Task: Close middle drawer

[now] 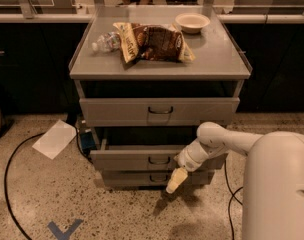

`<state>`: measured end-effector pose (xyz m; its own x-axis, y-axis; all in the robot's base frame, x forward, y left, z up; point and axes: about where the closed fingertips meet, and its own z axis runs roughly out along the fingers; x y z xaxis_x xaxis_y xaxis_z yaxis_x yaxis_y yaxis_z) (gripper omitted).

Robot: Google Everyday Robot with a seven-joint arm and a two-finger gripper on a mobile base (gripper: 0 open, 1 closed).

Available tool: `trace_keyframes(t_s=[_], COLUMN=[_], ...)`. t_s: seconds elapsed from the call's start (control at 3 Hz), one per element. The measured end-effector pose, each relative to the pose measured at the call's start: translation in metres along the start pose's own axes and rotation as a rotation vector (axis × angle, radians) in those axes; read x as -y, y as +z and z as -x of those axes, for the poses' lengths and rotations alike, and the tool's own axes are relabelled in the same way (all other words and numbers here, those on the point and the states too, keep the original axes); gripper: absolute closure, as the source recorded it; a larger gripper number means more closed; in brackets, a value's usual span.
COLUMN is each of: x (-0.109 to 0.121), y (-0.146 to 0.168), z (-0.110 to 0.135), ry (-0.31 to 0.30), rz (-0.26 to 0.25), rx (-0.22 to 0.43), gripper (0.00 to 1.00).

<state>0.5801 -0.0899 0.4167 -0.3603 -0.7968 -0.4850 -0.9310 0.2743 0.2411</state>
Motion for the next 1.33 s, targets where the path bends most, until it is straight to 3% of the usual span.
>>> trace_keyframes(t_s=[0.33,0.67,1.0,1.33], x=[0.041,0.041,0.056,0.078], y=[0.004,0.004,0.001,-0.012], z=[-0.006,-0.006,-0.001,0.007], ry=[0.024,0.024,0.018,0.011], rz=[-0.045,-0.046,-0.073,-0.134], rx=[-0.019,-0.019,-0.006,0.021], gripper=[0.0,0.0,0.0,0.0])
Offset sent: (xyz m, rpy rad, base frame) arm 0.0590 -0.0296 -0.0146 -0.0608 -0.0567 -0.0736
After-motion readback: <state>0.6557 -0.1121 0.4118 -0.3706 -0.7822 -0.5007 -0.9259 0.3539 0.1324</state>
